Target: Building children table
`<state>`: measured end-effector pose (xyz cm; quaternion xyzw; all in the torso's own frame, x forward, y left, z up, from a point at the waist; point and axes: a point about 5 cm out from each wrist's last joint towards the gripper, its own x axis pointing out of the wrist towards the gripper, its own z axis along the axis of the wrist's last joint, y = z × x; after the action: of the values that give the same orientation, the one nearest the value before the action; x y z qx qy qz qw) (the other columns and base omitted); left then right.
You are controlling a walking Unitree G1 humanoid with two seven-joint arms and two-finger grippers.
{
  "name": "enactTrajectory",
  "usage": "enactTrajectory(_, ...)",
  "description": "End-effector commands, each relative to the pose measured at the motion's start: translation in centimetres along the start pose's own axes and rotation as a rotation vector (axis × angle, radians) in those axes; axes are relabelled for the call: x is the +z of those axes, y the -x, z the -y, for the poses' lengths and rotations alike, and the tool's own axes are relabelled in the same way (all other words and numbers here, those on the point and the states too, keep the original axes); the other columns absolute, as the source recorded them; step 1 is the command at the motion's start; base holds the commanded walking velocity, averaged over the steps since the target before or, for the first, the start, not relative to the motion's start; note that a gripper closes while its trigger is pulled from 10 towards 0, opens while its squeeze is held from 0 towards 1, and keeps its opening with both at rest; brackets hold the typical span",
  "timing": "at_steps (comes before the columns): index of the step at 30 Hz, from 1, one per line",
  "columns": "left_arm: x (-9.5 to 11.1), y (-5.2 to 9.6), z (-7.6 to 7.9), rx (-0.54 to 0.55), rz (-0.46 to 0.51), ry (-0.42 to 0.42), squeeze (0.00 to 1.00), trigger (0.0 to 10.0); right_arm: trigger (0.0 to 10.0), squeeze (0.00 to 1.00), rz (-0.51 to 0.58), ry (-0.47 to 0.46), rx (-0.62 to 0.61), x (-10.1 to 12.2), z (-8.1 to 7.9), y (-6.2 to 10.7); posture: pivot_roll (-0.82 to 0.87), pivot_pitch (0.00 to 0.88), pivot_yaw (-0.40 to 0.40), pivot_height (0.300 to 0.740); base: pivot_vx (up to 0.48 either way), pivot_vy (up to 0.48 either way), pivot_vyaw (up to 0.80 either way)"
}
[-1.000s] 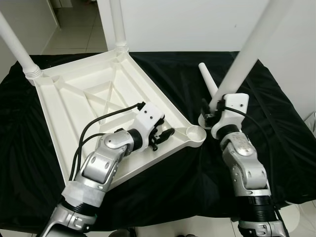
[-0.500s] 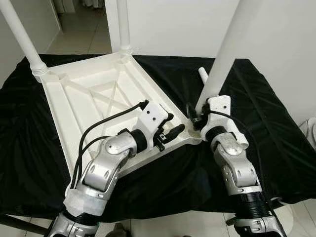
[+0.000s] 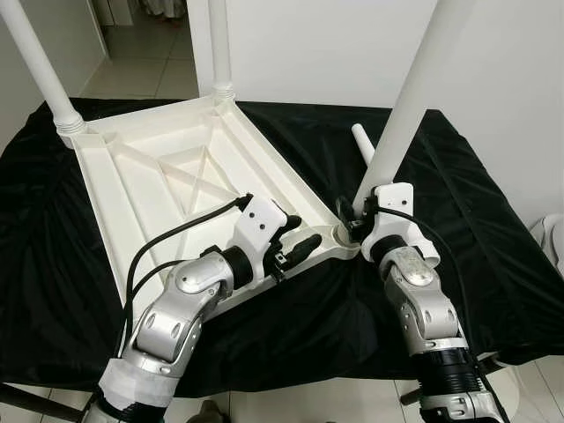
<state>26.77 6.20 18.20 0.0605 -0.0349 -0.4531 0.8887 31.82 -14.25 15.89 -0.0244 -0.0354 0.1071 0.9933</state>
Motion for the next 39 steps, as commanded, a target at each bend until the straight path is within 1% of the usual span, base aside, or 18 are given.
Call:
enactTrajectory(1, 0.0, 0.1, 0.6, -0.07, -0.004, 0.004, 0.0, 10.0, 10.0, 0.0, 0.016, 0.003, 0.009, 0.3, 0.1, -0.3, 0.09, 0.006, -0.041, 0.74, 0.0, 0.0, 0.0)
enactTrajectory(6, 0.1, 0.3, 0.6, -0.07, -0.02, 0.018, 0.0, 10.0, 10.0, 0.0, 0.006, 0.01, 0.031, -0.2, 0.0, -0.6, 0.09, 0.011, -0.042, 0.74, 0.0, 0.0, 0.0)
enactTrajectory(11, 0.2, 0.3, 0.7, -0.069, -0.019, 0.019, 0.0, 10.0, 10.0, 0.0, 0.001, 0.009, 0.04, -0.5, -0.2, -0.6, 0.09, 0.014, -0.041, 0.74, 0.0, 0.0, 0.0)
enactTrajectory(18, 0.5, 0.4, 0.7, -0.065, -0.012, 0.02, 0.0, 10.0, 10.0, 0.0, -0.025, 0.01, 0.051, -1.5, -0.3, -0.8, 0.09, 0.028, -0.038, 0.74, 0.0, 0.0, 0.0)
enactTrajectory(24, 0.6, 0.4, 0.7, -0.062, -0.014, 0.02, 0.0, 10.0, 10.0, 0.0, -0.044, 0.033, 0.056, -2.2, -0.1, -1.0, 0.09, 0.032, -0.035, 0.74, 0.0, 0.0, 0.0)
enactTrajectory(27, 0.8, 0.4, 0.6, -0.06, -0.015, 0.018, 0.0, 10.0, 10.0, 0.0, -0.043, 0.083, 0.099, -2.3, -0.3, -0.9, 0.09, 0.037, -0.033, 0.74, 0.0, 0.0, 0.0)
enactTrajectory(31, 0.8, 0.4, 0.6, -0.058, -0.014, 0.018, 0.0, 10.0, 10.0, 0.0, -0.042, 0.111, 0.122, -2.4, -0.4, -0.7, 0.09, 0.037, -0.034, 0.74, 0.0, 0.0, 0.0)
enactTrajectory(34, 0.9, 0.5, 0.5, -0.055, -0.015, 0.015, 0.0, 10.0, 10.0, 0.0, -0.045, 0.143, 0.169, -2.8, -0.6, -0.3, 0.09, 0.039, -0.033, 0.74, 0.0, 0.0, 0.0)
enactTrajectory(36, 1.0, 0.5, 0.5, -0.054, -0.014, 0.016, 0.0, 10.0, 10.0, 0.0, -0.053, 0.154, 0.189, -3.0, -0.6, -0.1, 0.09, 0.039, -0.033, 0.74, 0.0, 0.0, 0.0)
enactTrajectory(39, 1.0, 0.5, 0.5, -0.054, -0.014, 0.016, 0.0, 10.0, 10.0, 0.0, -0.062, 0.144, 0.192, -3.1, -0.5, 0.0, 0.09, 0.039, -0.033, 0.74, 0.0, 0.0, 0.0)
